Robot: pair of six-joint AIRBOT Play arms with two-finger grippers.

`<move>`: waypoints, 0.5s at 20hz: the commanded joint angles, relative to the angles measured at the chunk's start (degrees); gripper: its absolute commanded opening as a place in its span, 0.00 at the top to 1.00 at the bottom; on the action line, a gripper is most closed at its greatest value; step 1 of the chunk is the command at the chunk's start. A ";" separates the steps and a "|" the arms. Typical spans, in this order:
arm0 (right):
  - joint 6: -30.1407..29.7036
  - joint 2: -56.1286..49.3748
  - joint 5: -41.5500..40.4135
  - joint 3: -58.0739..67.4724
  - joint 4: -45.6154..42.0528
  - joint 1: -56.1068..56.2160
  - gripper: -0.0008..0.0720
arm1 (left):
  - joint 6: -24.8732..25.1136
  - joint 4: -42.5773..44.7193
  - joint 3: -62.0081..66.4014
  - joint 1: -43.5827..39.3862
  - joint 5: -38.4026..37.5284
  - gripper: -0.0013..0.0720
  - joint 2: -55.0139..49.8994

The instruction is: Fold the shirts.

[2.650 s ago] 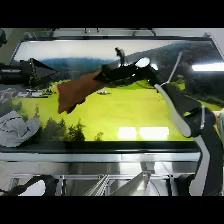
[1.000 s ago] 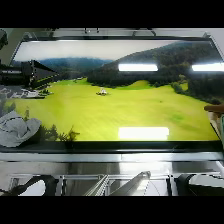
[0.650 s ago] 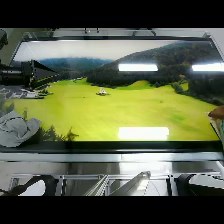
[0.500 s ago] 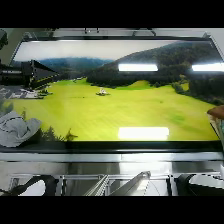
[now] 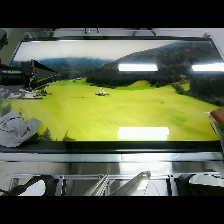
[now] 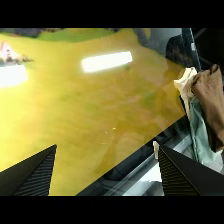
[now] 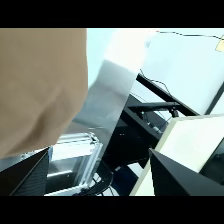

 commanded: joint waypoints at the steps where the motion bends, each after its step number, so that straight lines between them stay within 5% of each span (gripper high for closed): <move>1: 1.33 -0.20 0.35 -0.33 0.22 0.98 0.09 | -0.02 -0.02 0.00 -0.02 0.13 0.00 0.00; 2: 1.57 -0.20 0.22 -0.11 1.11 2.16 0.22 | -0.02 -0.04 -0.02 -0.02 0.13 0.00 0.00; 4: 1.79 -0.20 -1.25 0.57 5.73 5.77 0.76 | -0.04 -0.22 0.04 0.00 0.42 0.02 0.00; 5: 1.73 -0.17 -2.10 1.01 8.98 7.93 0.93 | -0.04 -0.46 0.13 0.00 0.81 0.12 0.00; 8: 1.11 0.55 -5.53 2.36 18.03 16.83 0.96 | -0.04 -0.50 0.85 0.00 0.81 0.82 0.02; 9: 0.39 1.22 -7.06 2.64 21.40 19.78 0.96 | -0.11 -0.55 1.70 0.04 0.09 0.95 0.00; 10: 0.37 2.14 -8.79 2.82 25.55 22.73 0.96 | -1.40 -0.46 2.91 0.07 -0.59 0.96 0.02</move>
